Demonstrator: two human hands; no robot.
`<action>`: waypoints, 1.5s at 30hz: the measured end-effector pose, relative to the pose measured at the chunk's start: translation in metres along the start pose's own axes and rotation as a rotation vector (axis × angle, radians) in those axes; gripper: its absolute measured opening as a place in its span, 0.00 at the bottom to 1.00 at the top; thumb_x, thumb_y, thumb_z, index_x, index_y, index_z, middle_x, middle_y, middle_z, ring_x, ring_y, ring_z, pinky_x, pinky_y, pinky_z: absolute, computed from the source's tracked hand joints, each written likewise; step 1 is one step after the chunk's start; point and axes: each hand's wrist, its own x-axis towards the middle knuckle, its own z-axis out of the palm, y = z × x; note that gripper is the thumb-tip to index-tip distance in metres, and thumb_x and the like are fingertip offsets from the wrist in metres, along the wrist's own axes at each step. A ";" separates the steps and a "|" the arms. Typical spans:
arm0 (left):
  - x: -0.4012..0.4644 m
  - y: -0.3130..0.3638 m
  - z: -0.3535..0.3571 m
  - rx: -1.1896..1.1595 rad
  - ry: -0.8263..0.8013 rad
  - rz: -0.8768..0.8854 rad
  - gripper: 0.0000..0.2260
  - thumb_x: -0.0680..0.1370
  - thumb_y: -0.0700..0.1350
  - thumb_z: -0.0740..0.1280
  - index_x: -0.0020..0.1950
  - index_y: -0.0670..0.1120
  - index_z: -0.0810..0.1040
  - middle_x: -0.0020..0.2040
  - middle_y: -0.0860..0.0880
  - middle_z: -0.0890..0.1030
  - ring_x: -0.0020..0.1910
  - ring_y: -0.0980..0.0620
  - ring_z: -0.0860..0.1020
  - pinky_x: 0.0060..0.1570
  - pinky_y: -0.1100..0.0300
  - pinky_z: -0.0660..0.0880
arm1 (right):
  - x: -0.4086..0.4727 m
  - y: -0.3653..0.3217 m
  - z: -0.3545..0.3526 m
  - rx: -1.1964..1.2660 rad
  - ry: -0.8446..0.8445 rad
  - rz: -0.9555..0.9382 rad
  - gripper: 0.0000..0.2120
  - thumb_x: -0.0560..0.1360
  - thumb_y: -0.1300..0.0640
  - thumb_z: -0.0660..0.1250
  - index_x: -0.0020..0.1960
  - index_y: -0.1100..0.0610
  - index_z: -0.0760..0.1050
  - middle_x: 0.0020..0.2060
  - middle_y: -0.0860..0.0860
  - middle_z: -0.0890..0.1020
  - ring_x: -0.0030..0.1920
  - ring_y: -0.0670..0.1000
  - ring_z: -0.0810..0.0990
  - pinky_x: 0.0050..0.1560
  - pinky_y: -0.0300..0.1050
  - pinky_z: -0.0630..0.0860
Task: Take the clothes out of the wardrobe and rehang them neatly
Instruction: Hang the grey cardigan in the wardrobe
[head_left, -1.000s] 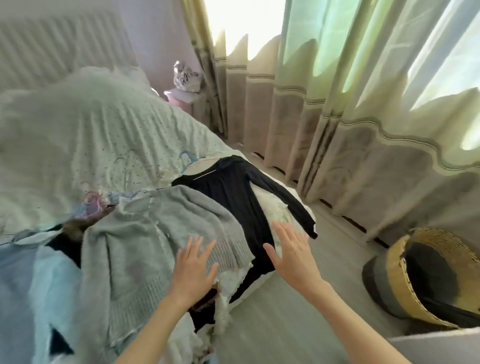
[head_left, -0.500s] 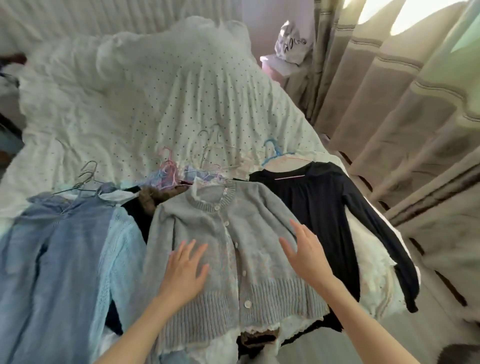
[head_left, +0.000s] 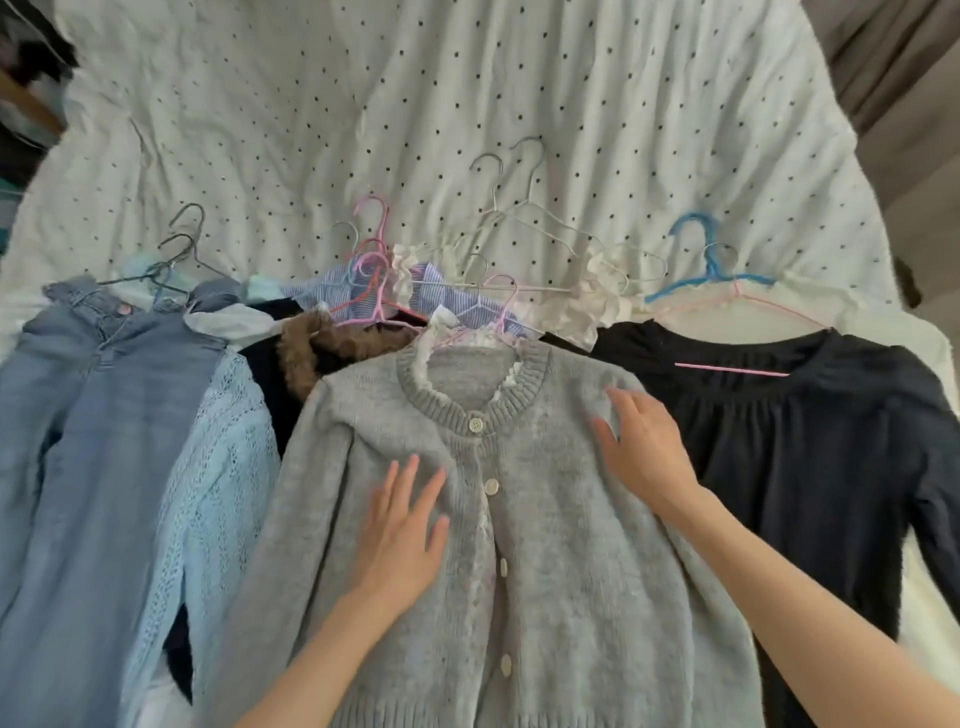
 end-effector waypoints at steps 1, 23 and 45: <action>0.009 0.001 0.004 -0.007 -0.010 -0.009 0.32 0.73 0.62 0.38 0.76 0.53 0.49 0.77 0.50 0.41 0.71 0.56 0.34 0.69 0.57 0.35 | 0.016 0.002 0.003 -0.009 0.001 -0.009 0.21 0.79 0.54 0.60 0.68 0.64 0.67 0.64 0.61 0.74 0.67 0.61 0.67 0.68 0.54 0.61; 0.035 0.026 0.013 -0.038 -0.299 -0.169 0.28 0.81 0.57 0.49 0.76 0.51 0.40 0.76 0.48 0.38 0.75 0.50 0.38 0.72 0.54 0.40 | 0.097 -0.024 0.009 0.086 -0.277 -0.039 0.17 0.79 0.51 0.57 0.33 0.54 0.63 0.35 0.51 0.70 0.43 0.56 0.71 0.40 0.48 0.68; 0.035 0.018 -0.056 -0.175 0.427 0.022 0.19 0.80 0.42 0.56 0.72 0.41 0.63 0.74 0.41 0.60 0.73 0.45 0.59 0.70 0.54 0.57 | 0.029 -0.026 -0.015 0.428 0.017 0.036 0.21 0.77 0.47 0.62 0.33 0.60 0.64 0.28 0.52 0.68 0.30 0.51 0.66 0.38 0.45 0.61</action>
